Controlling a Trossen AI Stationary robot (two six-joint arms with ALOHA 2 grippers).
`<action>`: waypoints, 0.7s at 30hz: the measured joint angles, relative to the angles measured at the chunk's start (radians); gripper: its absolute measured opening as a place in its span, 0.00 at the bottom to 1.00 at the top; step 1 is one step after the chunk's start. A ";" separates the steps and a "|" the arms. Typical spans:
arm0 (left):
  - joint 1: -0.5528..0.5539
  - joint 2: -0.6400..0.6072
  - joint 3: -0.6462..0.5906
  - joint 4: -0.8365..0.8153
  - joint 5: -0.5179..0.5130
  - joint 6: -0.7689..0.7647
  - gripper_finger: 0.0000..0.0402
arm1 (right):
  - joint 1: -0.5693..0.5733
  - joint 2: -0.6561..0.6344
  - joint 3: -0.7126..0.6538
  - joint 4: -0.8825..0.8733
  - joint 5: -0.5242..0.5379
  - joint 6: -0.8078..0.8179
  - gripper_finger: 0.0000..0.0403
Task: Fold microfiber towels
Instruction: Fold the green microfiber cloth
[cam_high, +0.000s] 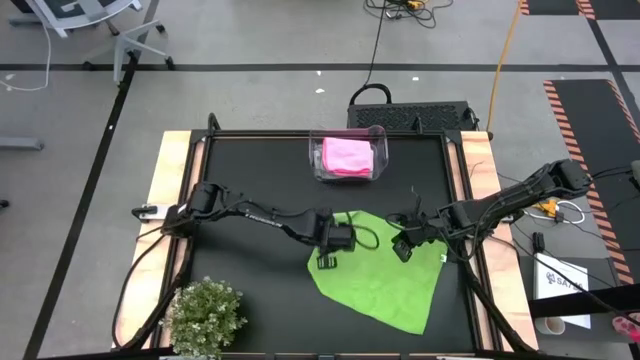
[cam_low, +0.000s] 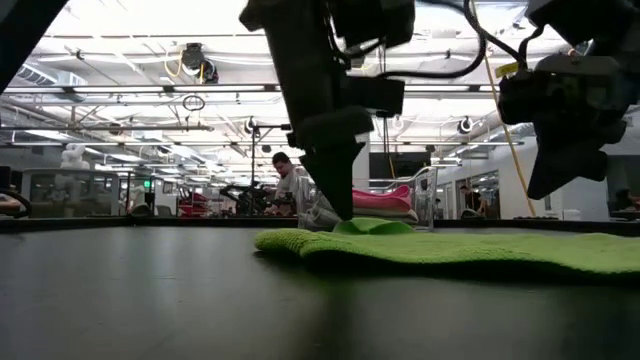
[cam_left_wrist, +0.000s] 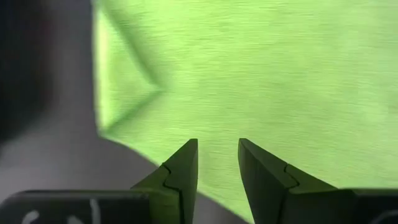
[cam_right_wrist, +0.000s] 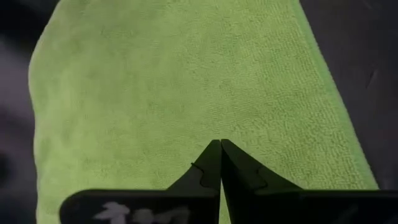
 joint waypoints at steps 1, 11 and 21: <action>-0.015 0.000 0.000 0.000 0.001 -0.005 0.29 | -0.002 0.000 0.000 0.000 0.000 -0.002 0.00; -0.108 -0.006 -0.168 0.211 -0.024 -0.132 0.29 | -0.008 0.000 0.000 0.019 -0.006 -0.002 0.00; -0.190 -0.005 -0.193 0.136 0.090 -0.545 0.29 | -0.008 0.000 0.001 0.113 -0.007 -0.080 0.00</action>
